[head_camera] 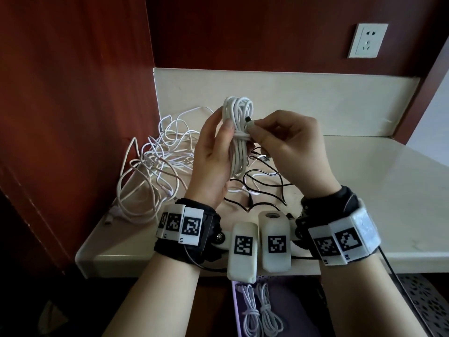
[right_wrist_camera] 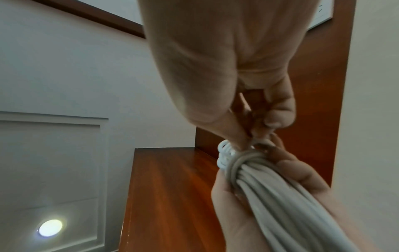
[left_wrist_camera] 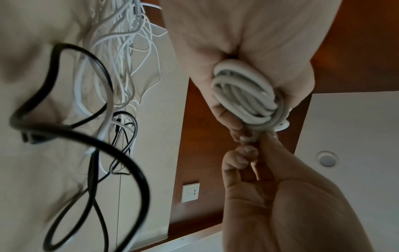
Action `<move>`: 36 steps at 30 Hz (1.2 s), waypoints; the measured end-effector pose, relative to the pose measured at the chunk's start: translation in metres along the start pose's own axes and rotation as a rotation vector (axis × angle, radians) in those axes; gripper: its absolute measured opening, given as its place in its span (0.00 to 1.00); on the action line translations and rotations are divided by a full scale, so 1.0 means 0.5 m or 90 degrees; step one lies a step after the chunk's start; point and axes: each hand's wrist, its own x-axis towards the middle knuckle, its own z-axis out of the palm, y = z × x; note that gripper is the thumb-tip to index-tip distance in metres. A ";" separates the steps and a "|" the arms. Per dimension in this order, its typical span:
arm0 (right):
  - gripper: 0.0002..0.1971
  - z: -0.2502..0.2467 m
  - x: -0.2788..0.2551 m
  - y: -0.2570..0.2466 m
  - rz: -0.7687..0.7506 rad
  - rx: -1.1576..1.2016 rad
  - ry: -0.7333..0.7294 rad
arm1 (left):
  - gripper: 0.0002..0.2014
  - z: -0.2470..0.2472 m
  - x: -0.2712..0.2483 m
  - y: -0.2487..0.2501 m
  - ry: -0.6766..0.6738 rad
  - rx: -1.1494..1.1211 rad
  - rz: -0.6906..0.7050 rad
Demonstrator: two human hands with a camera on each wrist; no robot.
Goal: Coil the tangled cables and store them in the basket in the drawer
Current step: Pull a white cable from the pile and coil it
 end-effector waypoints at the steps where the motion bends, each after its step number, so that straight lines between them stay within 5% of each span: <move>1: 0.09 -0.004 0.002 0.002 0.019 -0.027 -0.002 | 0.17 -0.001 0.000 -0.001 -0.009 0.031 0.017; 4: 0.11 -0.014 0.008 0.011 0.032 -0.138 -0.029 | 0.14 -0.001 -0.002 -0.007 -0.042 0.104 0.027; 9: 0.07 -0.007 0.012 0.026 -0.143 -0.461 -0.115 | 0.13 0.001 0.001 -0.012 -0.079 0.160 -0.015; 11: 0.06 -0.002 0.011 0.029 -0.150 -0.369 -0.060 | 0.15 0.003 -0.001 -0.008 -0.056 0.100 -0.044; 15: 0.08 -0.012 0.013 0.023 0.018 -0.078 -0.006 | 0.19 0.005 -0.003 -0.001 -0.032 0.042 -0.091; 21: 0.08 0.005 0.011 0.017 0.024 -0.058 0.038 | 0.18 0.009 -0.007 0.008 -0.045 0.024 -0.103; 26: 0.05 0.001 0.009 0.012 0.146 0.083 0.101 | 0.17 0.007 -0.012 0.004 -0.066 0.074 -0.087; 30: 0.13 0.005 0.010 0.022 0.155 0.062 0.129 | 0.18 0.005 -0.010 0.004 -0.056 0.048 -0.127; 36: 0.14 -0.011 0.015 0.030 0.225 0.092 0.039 | 0.13 0.011 -0.010 0.000 -0.015 0.035 -0.129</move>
